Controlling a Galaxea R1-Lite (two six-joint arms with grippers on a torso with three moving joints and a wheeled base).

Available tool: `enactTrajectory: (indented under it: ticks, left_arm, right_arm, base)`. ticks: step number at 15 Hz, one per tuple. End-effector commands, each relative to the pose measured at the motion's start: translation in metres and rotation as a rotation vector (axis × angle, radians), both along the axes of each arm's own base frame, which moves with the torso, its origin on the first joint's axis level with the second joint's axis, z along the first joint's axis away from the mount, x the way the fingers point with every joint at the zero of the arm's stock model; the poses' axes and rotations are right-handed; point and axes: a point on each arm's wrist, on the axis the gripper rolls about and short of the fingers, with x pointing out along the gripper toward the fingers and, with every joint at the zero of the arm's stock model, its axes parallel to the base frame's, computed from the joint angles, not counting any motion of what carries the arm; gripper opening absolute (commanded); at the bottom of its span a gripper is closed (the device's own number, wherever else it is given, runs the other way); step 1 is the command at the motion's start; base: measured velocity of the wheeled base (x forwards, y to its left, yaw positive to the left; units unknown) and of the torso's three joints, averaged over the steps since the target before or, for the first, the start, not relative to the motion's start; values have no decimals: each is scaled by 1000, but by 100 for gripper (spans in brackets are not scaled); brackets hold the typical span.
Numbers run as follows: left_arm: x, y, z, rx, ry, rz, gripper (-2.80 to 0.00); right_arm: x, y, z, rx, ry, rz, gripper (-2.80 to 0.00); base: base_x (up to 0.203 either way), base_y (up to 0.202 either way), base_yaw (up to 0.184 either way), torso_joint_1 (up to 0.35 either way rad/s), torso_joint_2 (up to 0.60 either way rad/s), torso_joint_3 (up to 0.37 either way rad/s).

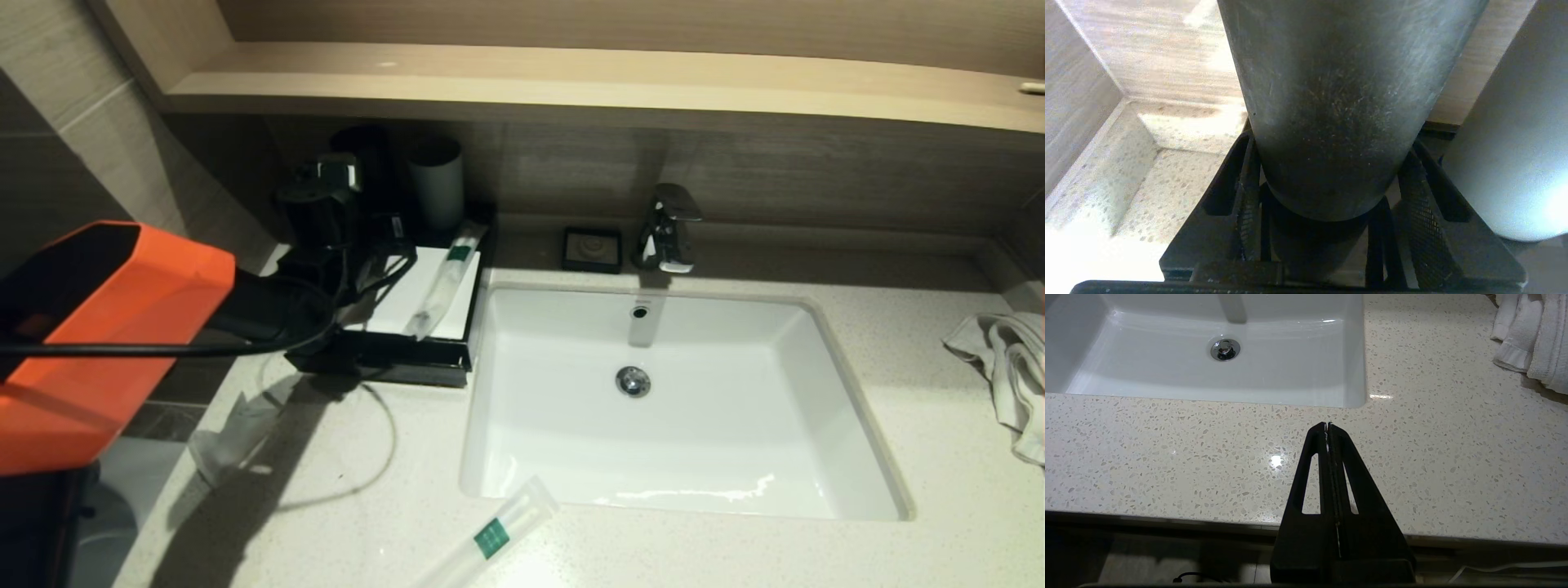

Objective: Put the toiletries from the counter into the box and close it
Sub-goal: Place the cup on the storage box

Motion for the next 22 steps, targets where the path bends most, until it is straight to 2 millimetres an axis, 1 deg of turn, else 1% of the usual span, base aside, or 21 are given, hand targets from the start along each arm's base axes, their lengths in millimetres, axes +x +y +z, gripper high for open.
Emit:
enactTrajectory:
  ticks: [1, 6, 9, 22]
  left_arm:
    - [1, 0, 2, -3, -11, 2, -280]
    - [1, 0, 1, -2, -10, 2, -280]
    - [4, -1, -5, 0, -1, 2, -280]
    - [4, -1, -8, -1, 5, 3, -280]
  right_arm:
    - [0, 0, 0, -1, 0, 1, -280]
    - [0, 0, 0, -1, 0, -1, -280]
    - [0, 0, 0, -1, 0, 0, -280]
    - [0, 0, 0, -1, 0, 1, -280]
  base:
    - [0, 0, 0, 0, 0, 0]
    - [0, 0, 0, 0, 0, 0]
    - [0, 0, 0, 0, 0, 0]
    - [0, 0, 0, 0, 0, 0]
